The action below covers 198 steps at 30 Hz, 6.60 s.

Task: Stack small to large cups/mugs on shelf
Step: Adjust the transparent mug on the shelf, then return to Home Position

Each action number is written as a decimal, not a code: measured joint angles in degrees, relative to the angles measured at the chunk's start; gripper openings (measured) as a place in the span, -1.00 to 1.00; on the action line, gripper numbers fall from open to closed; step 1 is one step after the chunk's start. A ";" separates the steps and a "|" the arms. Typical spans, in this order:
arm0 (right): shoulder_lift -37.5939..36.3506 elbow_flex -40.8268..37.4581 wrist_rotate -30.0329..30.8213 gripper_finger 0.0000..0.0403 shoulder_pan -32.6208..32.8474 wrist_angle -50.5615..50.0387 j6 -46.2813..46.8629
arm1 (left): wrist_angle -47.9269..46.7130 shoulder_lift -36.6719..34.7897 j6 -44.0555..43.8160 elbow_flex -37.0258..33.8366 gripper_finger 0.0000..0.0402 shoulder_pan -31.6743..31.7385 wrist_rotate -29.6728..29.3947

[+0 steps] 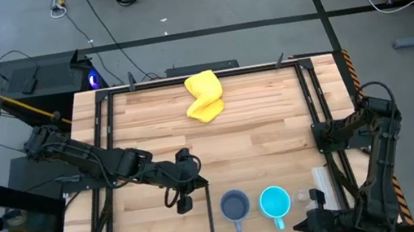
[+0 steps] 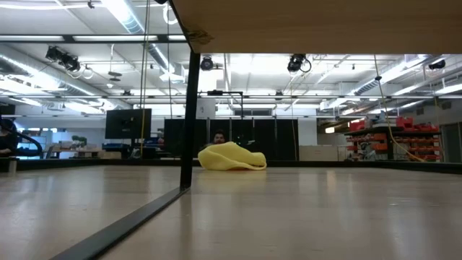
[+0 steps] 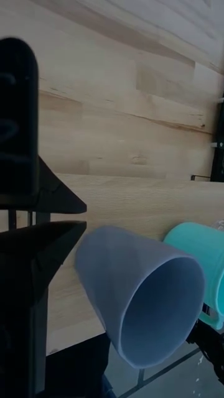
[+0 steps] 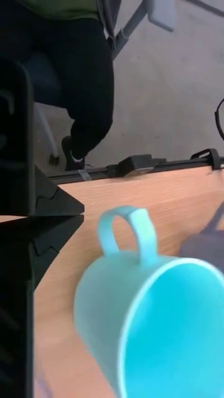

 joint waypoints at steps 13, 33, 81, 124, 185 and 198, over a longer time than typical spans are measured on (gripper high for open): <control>0.04 11.17 -2.37 -1.00 1.12 -20.32 8.39 | -0.10 0.00 0.01 0.00 -0.83 -0.41 0.00; 0.32 11.02 -9.96 -1.00 1.16 -25.07 14.52 | -0.21 0.00 0.01 0.00 -0.84 -0.39 0.00; -18.98 11.15 17.86 -0.95 1.97 -28.53 6.85 | -7.35 -17.32 -1.84 -0.04 -0.88 1.56 -2.44; -40.97 -35.93 -30.37 -0.93 -3.50 67.90 -60.96 | 18.63 -26.02 10.40 -18.61 -0.83 -17.68 3.87; -95.84 -49.68 -62.86 -0.92 -56.01 53.55 -62.07 | 19.80 -82.47 12.04 -41.60 -0.86 34.50 55.24; -97.09 -60.26 -60.90 -0.92 -55.99 60.47 -58.57 | 37.22 -82.53 13.49 -55.95 -0.86 34.56 50.48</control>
